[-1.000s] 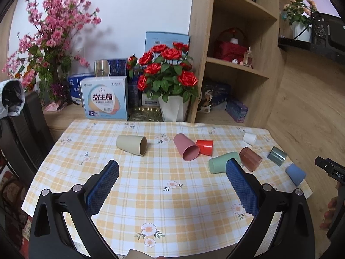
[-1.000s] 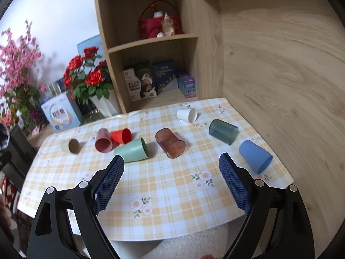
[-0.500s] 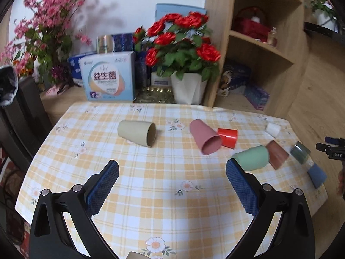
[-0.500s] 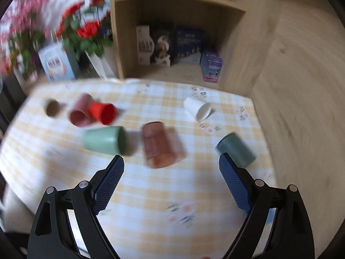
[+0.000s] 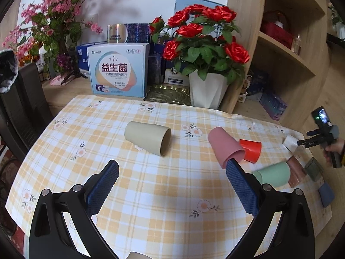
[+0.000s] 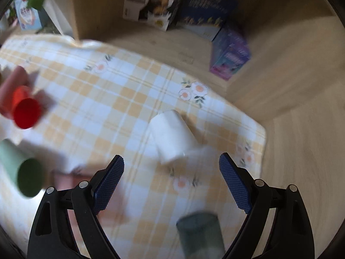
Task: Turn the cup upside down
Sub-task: 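Move the right tool toward the white cup lying on its side, then close the right gripper around the white cup's body, then lift and rotate the white cup, standing it on its rim, then open the right gripper and pull the right tool away, then close the left gripper around the upside-down white cup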
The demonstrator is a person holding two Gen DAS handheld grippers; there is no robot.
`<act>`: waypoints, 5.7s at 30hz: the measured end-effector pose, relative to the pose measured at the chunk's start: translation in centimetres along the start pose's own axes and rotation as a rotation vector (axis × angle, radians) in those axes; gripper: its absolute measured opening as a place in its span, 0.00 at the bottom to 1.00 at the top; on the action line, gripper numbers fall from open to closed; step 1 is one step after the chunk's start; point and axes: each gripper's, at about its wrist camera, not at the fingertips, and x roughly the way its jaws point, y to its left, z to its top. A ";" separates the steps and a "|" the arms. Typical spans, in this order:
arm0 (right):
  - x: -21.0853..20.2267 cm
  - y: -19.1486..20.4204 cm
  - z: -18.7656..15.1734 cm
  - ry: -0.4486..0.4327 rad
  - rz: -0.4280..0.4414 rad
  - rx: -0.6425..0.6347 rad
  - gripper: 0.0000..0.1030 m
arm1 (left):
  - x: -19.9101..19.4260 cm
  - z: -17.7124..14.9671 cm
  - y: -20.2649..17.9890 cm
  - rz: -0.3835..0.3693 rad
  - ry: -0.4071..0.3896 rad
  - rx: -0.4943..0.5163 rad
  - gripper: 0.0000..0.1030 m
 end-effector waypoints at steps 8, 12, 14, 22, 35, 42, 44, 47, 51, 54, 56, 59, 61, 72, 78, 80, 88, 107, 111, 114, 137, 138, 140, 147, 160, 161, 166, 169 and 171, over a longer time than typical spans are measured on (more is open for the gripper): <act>4.9 -1.2 2.7 0.097 0.061 0.043 0.84 | 2.4 -0.3 1.8 0.029 0.052 -0.046 0.94; 6.4 -0.7 3.7 0.133 0.059 0.023 0.84 | 2.9 -0.5 1.9 0.029 0.061 -0.058 0.94; 7.1 -0.6 3.8 0.161 0.061 0.038 0.84 | 3.1 -0.7 1.9 0.032 0.070 -0.062 0.94; 7.6 -1.7 3.1 0.225 0.077 0.170 0.53 | 3.0 -1.0 1.9 0.036 0.090 -0.076 0.94; -0.4 -2.5 -3.5 0.119 0.046 0.393 0.53 | 1.3 -2.7 2.3 0.032 0.111 -0.048 0.94; -5.5 0.7 -7.6 0.030 0.106 0.542 0.53 | 0.3 -3.5 2.4 -0.007 0.107 -0.040 0.94; -7.1 2.0 -8.8 -0.001 0.142 0.572 0.53 | -0.2 -3.6 2.4 -0.019 0.098 -0.041 0.94; -9.5 4.9 -10.1 -0.046 0.183 0.555 0.53 | -0.7 -3.9 2.5 -0.032 0.094 -0.047 0.94; -11.2 9.7 -11.8 -0.046 0.288 0.527 0.53 | -1.0 -4.2 2.9 -0.037 0.096 -0.054 0.94; -11.5 13.5 -12.6 -0.041 0.358 0.512 0.53 | -1.2 -4.5 3.2 -0.037 0.098 -0.057 0.94; -11.4 16.4 -13.0 -0.036 0.385 0.510 0.53 | -1.2 -4.8 3.2 -0.034 0.107 -0.048 0.94; -11.0 20.4 -13.3 -0.028 0.441 0.520 0.53 | -1.3 -5.2 3.3 -0.024 0.118 -0.033 0.94; -10.6 23.2 -13.3 -0.018 0.474 0.509 0.53 | -1.3 -5.6 3.5 -0.021 0.130 -0.025 0.94; -9.2 34.4 -12.7 0.047 0.573 0.456 0.53 | -1.5 -7.0 5.6 0.012 0.161 -0.029 0.94; -9.2 35.9 -12.8 0.042 0.557 0.461 0.53 | -1.3 -7.9 6.7 0.026 0.190 -0.048 0.94; -9.1 36.2 -12.9 0.046 0.551 0.459 0.53 | -1.2 -8.1 6.8 0.026 0.199 -0.049 0.94; -8.7 36.9 -12.9 0.051 0.526 0.430 0.54 | -1.0 -8.3 6.7 0.024 0.213 -0.048 0.94; -9.6 37.2 -12.8 -0.013 0.570 0.382 0.56 | -0.8 -8.6 6.1 0.011 0.237 -0.050 0.94; -10.5 36.9 -12.6 -0.056 0.599 0.359 0.77 | -0.9 -8.7 6.0 0.017 0.243 -0.050 0.94; -11.2 36.3 -12.7 -0.085 0.602 0.368 0.84 | -1.0 -8.6 5.9 0.018 0.250 -0.055 0.94; -13.4 24.3 -19.4 -0.324 0.456 0.517 0.84 | 0.6 -8.5 -1.3 -0.155 0.399 -0.017 0.87; -13.1 23.8 -19.7 -0.318 0.444 0.530 0.84 | 1.0 -8.6 -1.7 -0.172 0.421 -0.021 0.86; -12.5 23.0 -20.2 -0.308 0.439 0.558 0.84 | 2.4 -8.6 -2.4 -0.192 0.486 -0.049 0.82; -11.5 20.9 -21.9 -0.303 0.410 0.608 0.84 | 6.9 -8.8 -3.5 -0.232 0.666 -0.195 0.70; -10.1 18.8 -23.5 -0.282 0.398 0.670 0.84 | 9.8 -9.4 -6.2 -0.216 0.738 -0.155 0.60; -10.1 18.8 -23.5 -0.284 0.400 0.672 0.84 | 9.9 -9.5 -6.3 -0.205 0.738 -0.149 0.60; -10.4 18.9 -23.5 -0.296 0.408 0.673 0.84 | 10.1 -10.0 -6.5 -0.195 0.746 -0.133 0.56; -10.5 19.0 -23.5 -0.292 0.407 0.675 0.84 | 10.0 -10.3 -6.4 -0.203 0.750 -0.137 0.51; -10.5 19.0 -23.6 -0.288 0.405 0.679 0.84 | 9.7 -10.4 -6.2 -0.211 0.745 -0.141 0.49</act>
